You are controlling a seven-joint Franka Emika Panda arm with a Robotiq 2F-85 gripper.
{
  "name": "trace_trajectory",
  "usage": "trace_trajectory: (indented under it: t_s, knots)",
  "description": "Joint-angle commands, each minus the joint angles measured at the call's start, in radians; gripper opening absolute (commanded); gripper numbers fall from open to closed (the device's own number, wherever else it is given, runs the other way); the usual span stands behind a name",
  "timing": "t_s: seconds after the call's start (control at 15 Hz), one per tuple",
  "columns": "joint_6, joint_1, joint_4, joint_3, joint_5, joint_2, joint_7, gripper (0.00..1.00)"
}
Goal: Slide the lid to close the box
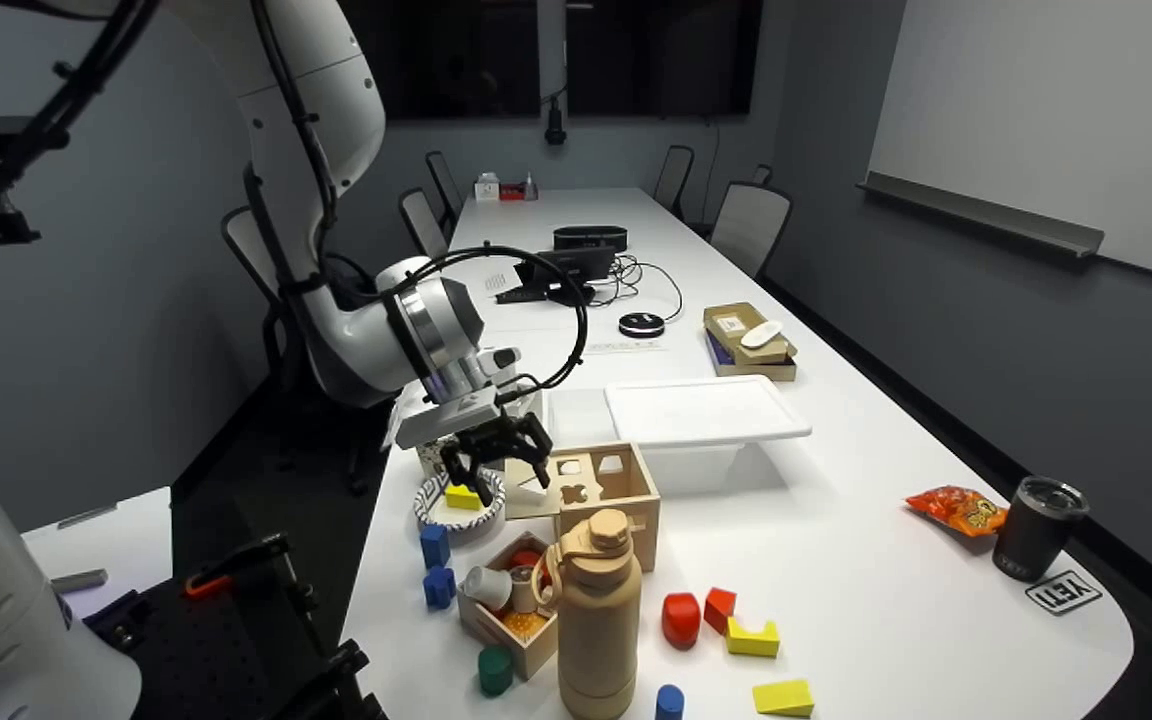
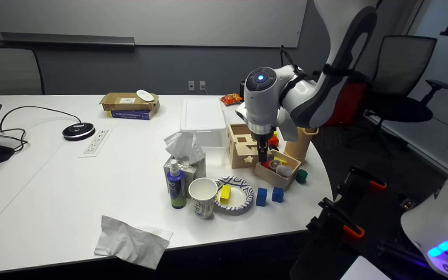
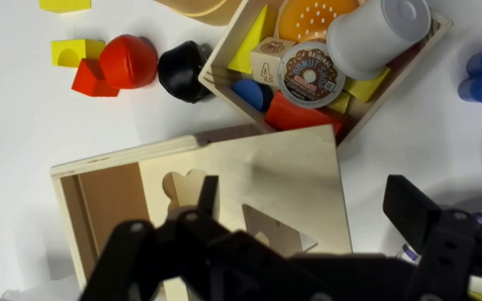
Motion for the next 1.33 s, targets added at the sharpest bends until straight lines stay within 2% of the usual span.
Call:
trace_trajectory:
  t_s: [0.0,0.67,1.27]
  knots:
    - [0.010,0.035,0.031,-0.028,-0.077,0.035,0.124,1.00]
    - [0.007,0.030,0.157,-0.059,-0.196,0.120,0.251,1.00]
    - [0.004,0.011,0.238,-0.061,-0.174,0.193,0.230,1.00]
